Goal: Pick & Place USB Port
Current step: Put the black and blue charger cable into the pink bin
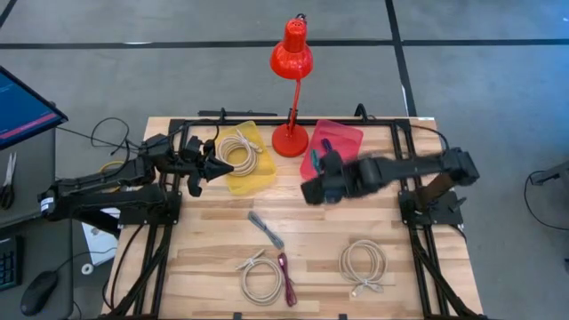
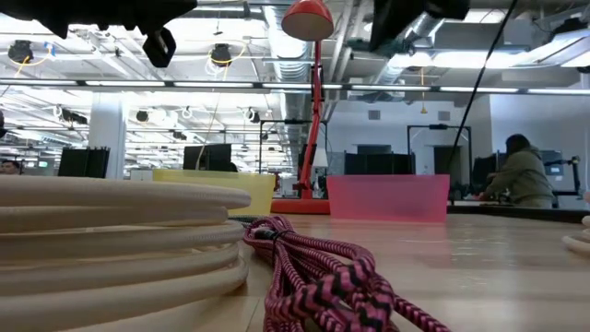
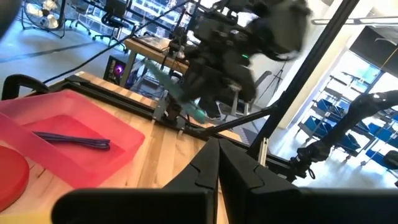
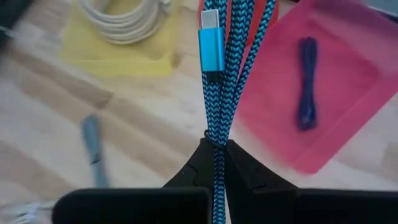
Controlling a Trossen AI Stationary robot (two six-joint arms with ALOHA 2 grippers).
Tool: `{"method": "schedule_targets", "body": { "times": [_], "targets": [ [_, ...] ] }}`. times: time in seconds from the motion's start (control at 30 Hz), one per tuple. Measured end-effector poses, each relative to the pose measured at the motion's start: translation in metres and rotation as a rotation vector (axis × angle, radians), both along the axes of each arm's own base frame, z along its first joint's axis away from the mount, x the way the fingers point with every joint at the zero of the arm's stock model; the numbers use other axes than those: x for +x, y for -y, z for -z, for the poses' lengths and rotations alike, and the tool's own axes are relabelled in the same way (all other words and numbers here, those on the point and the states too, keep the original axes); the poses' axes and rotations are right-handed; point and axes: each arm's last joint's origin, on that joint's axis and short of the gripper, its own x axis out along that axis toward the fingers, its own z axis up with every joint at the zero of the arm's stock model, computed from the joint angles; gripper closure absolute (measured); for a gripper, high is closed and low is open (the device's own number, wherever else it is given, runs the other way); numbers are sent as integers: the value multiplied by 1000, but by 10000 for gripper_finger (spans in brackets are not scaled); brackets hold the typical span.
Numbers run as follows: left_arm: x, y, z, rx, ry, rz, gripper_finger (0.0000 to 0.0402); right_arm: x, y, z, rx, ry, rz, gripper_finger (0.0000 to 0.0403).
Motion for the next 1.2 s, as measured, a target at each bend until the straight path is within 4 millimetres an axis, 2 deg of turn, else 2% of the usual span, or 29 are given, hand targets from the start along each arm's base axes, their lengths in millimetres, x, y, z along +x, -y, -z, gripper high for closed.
{"method": "schedule_targets", "body": {
  "times": [0.5, 0.9, 1.1, 1.2],
  "targets": [
    [0, 0, 0, 0, 0, -3, 395, -1, 73, 1, -79, -173, -29, 402],
    [0, 0, 0, 0, 0, -2, 394, -11, 125, 2, -22, -248, -43, 402],
    [0, 0, 0, 0, 0, -3, 393, -13, 147, 13, 4, -293, -46, 402],
    [0, 0, 0, 0, 0, -3, 392, -14, 155, 33, 43, -298, -42, 402]
  ]
}}
